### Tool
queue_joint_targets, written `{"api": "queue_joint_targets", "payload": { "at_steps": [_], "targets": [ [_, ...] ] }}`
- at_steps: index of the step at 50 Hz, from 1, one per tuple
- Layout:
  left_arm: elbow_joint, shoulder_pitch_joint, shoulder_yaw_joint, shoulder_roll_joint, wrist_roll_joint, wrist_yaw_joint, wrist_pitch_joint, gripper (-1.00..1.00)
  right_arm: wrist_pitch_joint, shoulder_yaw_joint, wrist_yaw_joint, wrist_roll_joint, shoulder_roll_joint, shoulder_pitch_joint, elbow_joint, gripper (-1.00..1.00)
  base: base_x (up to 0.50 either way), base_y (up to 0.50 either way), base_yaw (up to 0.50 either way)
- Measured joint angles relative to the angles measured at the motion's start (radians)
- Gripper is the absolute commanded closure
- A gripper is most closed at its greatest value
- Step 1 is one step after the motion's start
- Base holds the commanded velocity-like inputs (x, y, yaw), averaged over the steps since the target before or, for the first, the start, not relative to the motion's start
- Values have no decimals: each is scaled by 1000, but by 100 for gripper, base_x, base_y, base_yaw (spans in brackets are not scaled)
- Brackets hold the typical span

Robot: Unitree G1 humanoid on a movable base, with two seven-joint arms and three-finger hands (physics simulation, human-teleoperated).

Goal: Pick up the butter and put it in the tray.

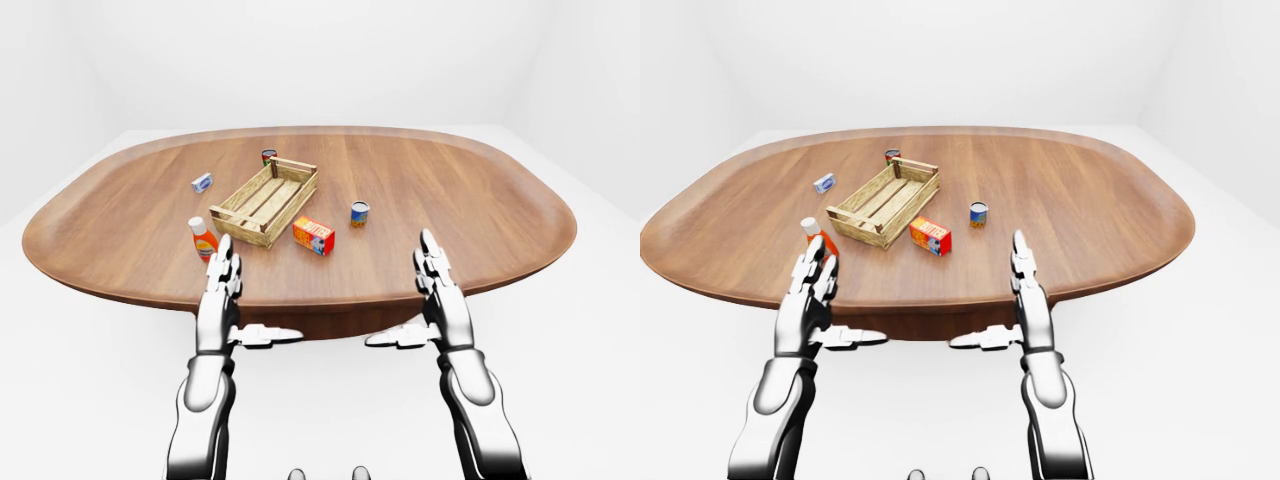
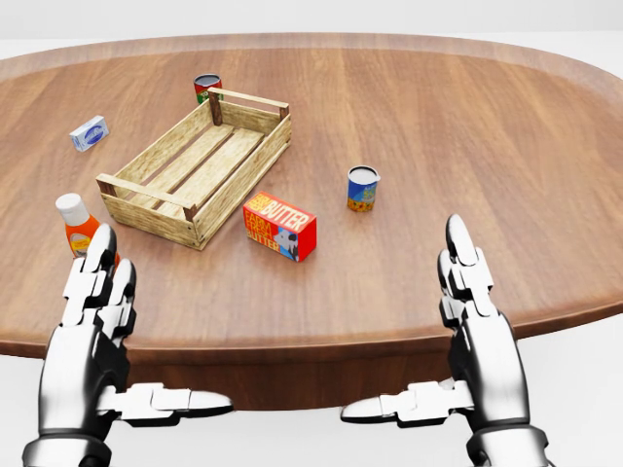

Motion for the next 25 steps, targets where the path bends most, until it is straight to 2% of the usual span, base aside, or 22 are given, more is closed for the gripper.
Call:
{"api": "queue_joint_targets", "payload": {
  "at_steps": [3,25],
  "targets": [
    [-55,22,2,-1,-4,-6,0,-100,24,14,1,-10,1,33,-78,-100,0,0,0],
    [-414,189,-2,-13,-20,-52,0,-100,24,125,-24,-53,-25,247,-587,-100,0,0,0]
  ]
}}
